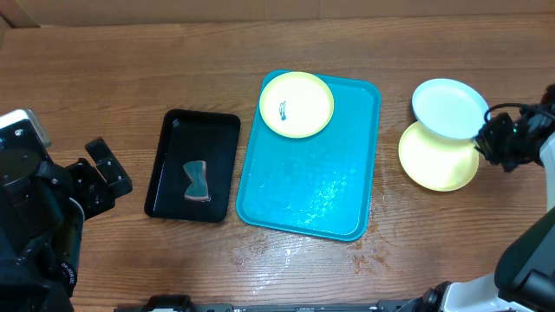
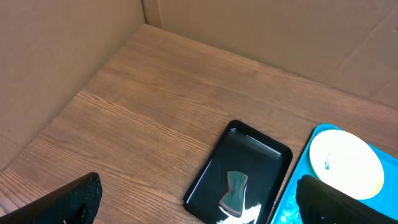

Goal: Clean dirty plates on tray and stack at the side
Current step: 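Carry the white plate right and set it on the yellow plate, then move the right gripper back to the teal tray's right edge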

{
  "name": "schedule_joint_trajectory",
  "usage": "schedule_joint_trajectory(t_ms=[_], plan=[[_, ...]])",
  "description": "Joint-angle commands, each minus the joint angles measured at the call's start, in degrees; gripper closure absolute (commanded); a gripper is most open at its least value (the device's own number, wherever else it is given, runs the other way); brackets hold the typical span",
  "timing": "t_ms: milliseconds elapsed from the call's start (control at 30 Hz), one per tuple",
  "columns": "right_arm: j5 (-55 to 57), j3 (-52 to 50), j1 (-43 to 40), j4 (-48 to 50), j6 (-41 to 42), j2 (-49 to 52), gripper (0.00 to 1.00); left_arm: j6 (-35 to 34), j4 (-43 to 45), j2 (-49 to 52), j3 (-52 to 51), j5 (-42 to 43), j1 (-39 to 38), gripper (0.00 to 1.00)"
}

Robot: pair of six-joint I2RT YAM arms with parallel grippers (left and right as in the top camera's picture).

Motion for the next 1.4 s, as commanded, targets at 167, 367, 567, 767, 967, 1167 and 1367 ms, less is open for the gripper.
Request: schedule_joint_trajectory(t_ms=[167,367,567,767,967,1167,1367], plan=[[1.2,1.0,7.5,8.6,-4.1,-1.3,0.60,-0.8,0.1,-0.2,0.1,-0.9,0.0,0.00],[7.3,0.9,12.2,18.1,-5.3,2.8,0.69,-0.8,0.1,-0.2,0.1,-0.9,0.0,0.00],[14.1,0.9,12.8,23.4,-4.2,9.8,0.75,-0.8,0.1,-0.2,0.1,-0.9,0.0,0.00],[13.4,0.9,13.1,18.3,-4.2,11.9,0.85,-0.8,0.1,-0.2,0.1,-0.9,0.0,0.00],[11.2,1.0,13.0,2.1,1.2,10.7,0.93,-0.8,0.1,-0.2,0.1,-0.9,0.0,0.00],[10.1,1.0,13.8,-11.6,0.7,10.3,0.93,-0.8,0.1,-0.2,0.1,-0.9,0.0,0.00],[2.7,1.0,14.3,-11.5,-4.7,4.7,0.82,-0.8,0.1,-0.2,0.1,-0.9,0.0,0.00]])
